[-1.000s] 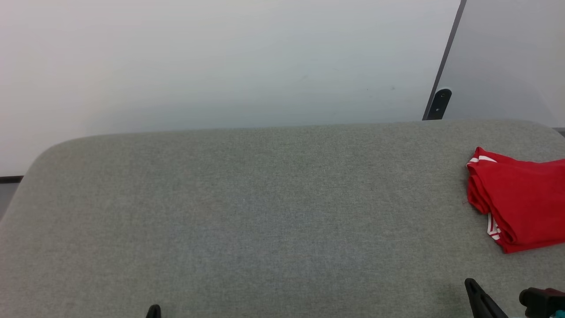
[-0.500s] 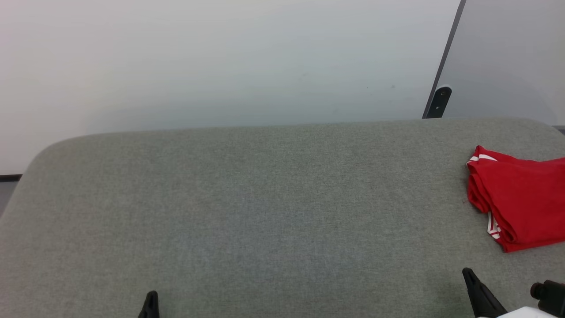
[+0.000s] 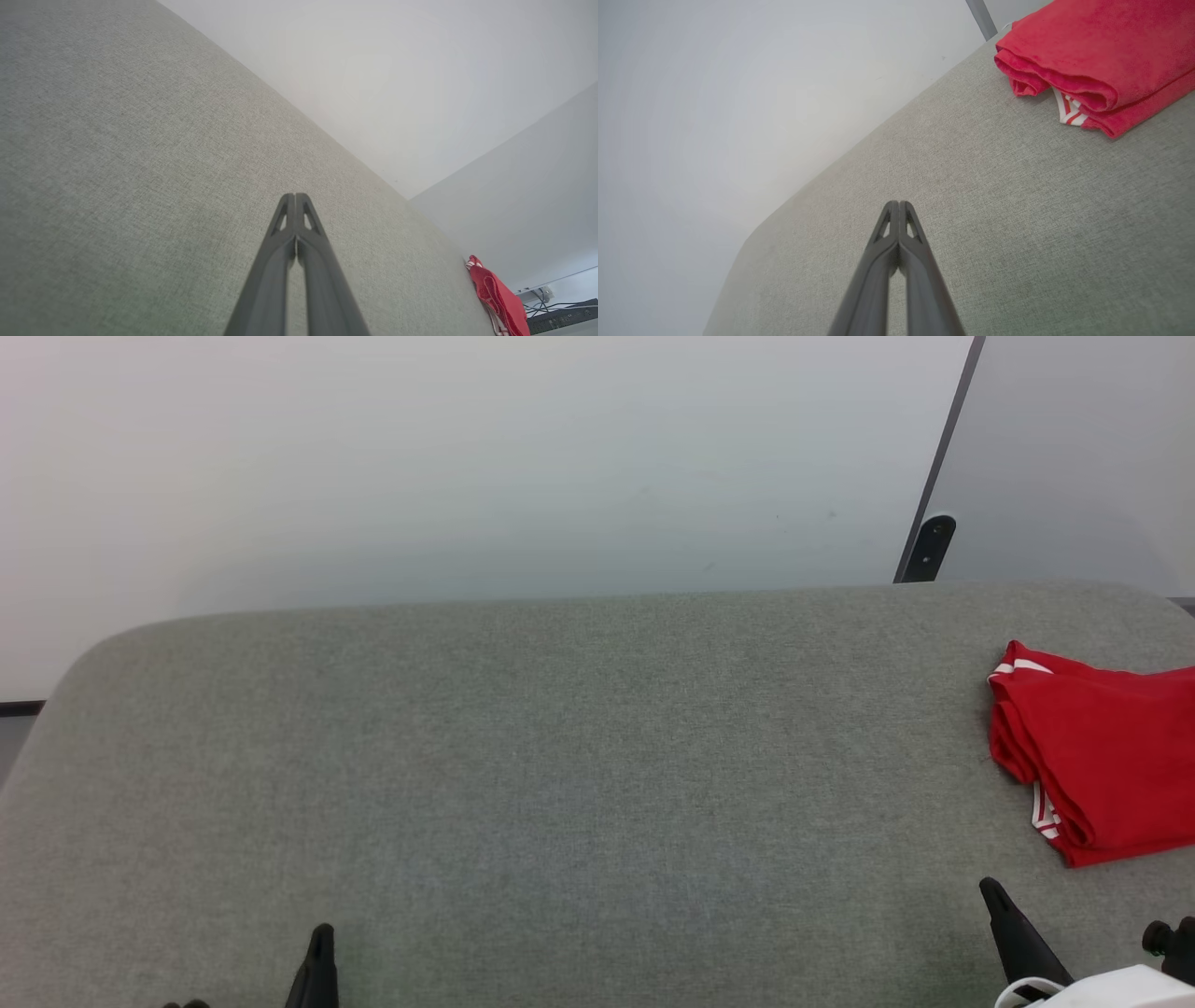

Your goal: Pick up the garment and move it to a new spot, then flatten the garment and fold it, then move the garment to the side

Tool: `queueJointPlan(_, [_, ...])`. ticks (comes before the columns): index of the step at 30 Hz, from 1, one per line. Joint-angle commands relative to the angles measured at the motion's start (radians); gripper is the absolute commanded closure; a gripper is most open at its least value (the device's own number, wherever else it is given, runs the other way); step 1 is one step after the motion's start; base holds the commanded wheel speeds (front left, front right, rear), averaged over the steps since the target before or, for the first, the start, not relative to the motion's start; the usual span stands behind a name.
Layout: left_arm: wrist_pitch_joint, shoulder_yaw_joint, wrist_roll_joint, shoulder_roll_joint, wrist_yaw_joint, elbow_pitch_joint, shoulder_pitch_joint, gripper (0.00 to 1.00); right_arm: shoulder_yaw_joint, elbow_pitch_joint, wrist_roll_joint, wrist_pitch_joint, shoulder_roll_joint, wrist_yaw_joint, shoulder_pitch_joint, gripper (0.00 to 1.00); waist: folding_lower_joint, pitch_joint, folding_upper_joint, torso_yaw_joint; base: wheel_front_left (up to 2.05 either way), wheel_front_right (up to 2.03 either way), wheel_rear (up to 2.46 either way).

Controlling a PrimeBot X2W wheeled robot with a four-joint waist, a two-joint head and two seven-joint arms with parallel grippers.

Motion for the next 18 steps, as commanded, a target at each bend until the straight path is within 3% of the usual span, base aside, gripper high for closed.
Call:
queueJointPlan(1, [0.007,0.006,-0.041,0.002,-0.007,-0.005,-0.027,1.0,-0.005,-0.003,0.044,-0.008,0.0,0.0,-0.029,1.0,0.0,0.001,0.0,0.0,0.0,0.0,0.0])
queueJointPlan(18, [0.064,0.014,-0.257,0.0,-0.014,0.021,-0.087,1.0,-0.015,0.041,0.249,-0.015,0.005,0.0,-0.075,1.0,0.0,0.007,0.0,-0.001,0.0,0.0,0.0])
